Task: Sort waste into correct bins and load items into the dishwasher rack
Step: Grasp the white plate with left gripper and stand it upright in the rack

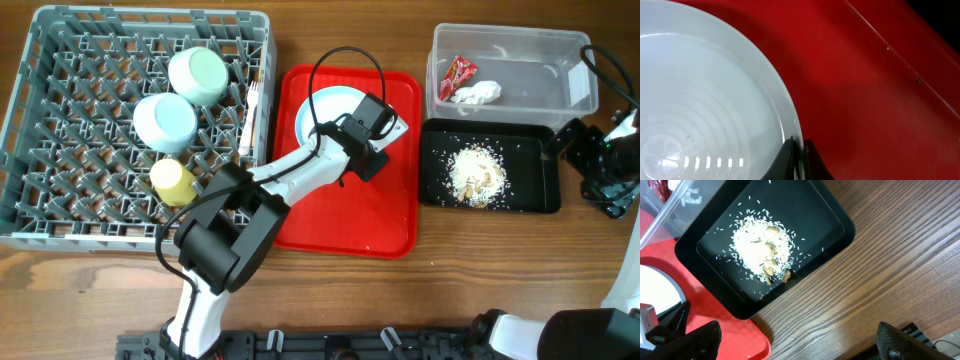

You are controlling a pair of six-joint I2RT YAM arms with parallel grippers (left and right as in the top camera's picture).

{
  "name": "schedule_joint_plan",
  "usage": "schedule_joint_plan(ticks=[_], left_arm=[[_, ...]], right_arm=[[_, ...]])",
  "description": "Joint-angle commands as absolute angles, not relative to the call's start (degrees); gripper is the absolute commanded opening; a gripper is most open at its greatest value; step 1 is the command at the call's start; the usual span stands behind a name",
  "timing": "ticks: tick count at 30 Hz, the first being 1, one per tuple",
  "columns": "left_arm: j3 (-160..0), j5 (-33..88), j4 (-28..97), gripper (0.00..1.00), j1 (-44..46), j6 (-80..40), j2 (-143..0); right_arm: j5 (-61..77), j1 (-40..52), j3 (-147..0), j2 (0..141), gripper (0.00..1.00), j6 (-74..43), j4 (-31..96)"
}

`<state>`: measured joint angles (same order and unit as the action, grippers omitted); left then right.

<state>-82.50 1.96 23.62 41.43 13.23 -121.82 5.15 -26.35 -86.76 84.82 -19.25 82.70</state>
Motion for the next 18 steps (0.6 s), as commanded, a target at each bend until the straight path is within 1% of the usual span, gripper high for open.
schedule_joint_plan(ticks=[1,3,8,13,15,18], left_arm=[[-81.82,2.90,24.69,0.04,42.35,13.06,-121.03],[-82.00,2.90,24.71,0.04,42.33,11.25,-117.86],[-82.13,2.92,24.64,0.04,40.66,3.92,-104.81],[-82.13,4.21,24.69,0.04,33.69,-1.21,-94.15],[-82.13,7.44,24.51,0.04,29.76,-3.70,-91.77],[-82.13,19.31,24.12,0.04,21.28,-11.25,-90.52]], right_arm=[[6.07,-26.44,-87.64,83.68,1.00,-19.27,82.63],[6.07,-26.44,-87.64,83.68,1.00,-19.25,82.63],[6.07,-26.44,-87.64,83.68,1.00,-19.25,82.72],[6.07,-26.44,-87.64,83.68,1.00,-19.25,82.74],[6.07,-26.44,-87.64,83.68,1.00,-19.25,82.74],[6.07,-26.44,-87.64,83.68,1.00,-19.22,82.74]])
